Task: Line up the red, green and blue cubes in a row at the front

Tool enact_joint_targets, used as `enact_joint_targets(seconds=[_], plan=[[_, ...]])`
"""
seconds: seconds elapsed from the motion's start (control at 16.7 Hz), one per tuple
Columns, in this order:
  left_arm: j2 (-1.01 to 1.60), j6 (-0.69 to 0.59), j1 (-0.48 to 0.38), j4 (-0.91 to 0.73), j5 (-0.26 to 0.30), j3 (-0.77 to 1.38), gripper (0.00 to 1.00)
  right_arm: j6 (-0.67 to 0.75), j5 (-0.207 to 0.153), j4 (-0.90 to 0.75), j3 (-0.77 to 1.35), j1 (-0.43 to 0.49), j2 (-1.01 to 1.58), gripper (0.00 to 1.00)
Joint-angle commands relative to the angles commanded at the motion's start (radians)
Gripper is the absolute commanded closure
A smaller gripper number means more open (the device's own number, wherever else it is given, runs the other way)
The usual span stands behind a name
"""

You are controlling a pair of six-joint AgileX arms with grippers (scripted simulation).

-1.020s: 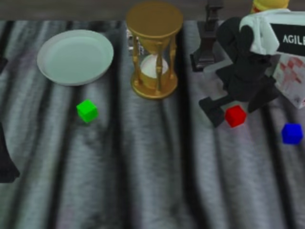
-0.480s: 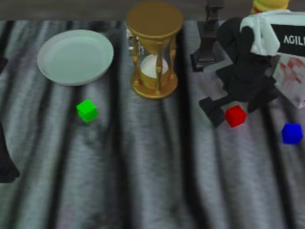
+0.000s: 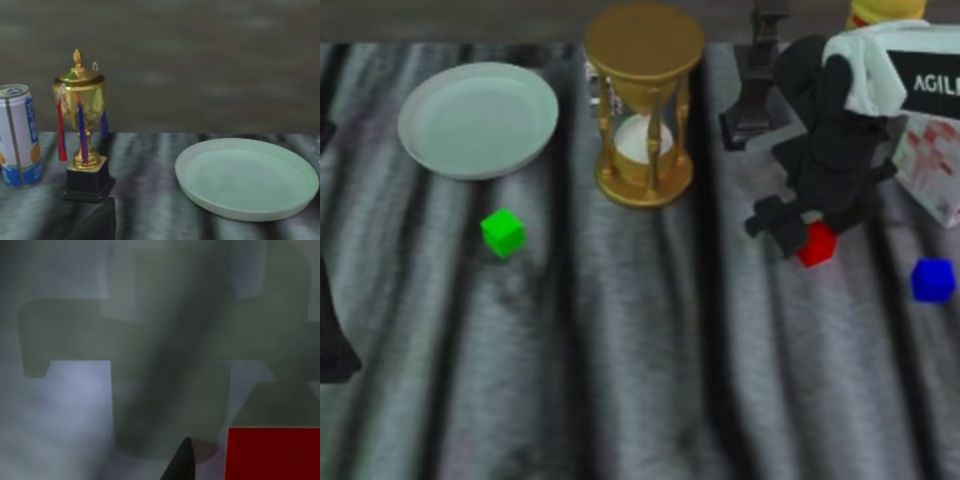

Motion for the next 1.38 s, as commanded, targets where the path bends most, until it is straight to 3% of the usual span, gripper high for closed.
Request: enact_joint_targets(seconds=[0.12, 0.66, 1.08, 1.38], plan=[[0.0, 0.0, 0.0, 0.0, 0.0, 0.0, 0.0, 0.0, 0.0, 0.0, 0.0, 0.0, 0.0, 1.0], [0.0, 0.0, 0.0, 0.0, 0.0, 0.0, 0.0, 0.003, -0.004, -0.016, 0.016, -0.001, -0.041, 1.0], [0.0, 0.0, 0.0, 0.0, 0.0, 0.0, 0.0, 0.002, -0.005, -0.231, 0.163, 0.006, -0.103, 1.0], [0.0, 0.0, 0.0, 0.0, 0.0, 0.0, 0.0, 0.003, -0.005, -0.244, 0.174, 0.001, -0.109, 1.0]])
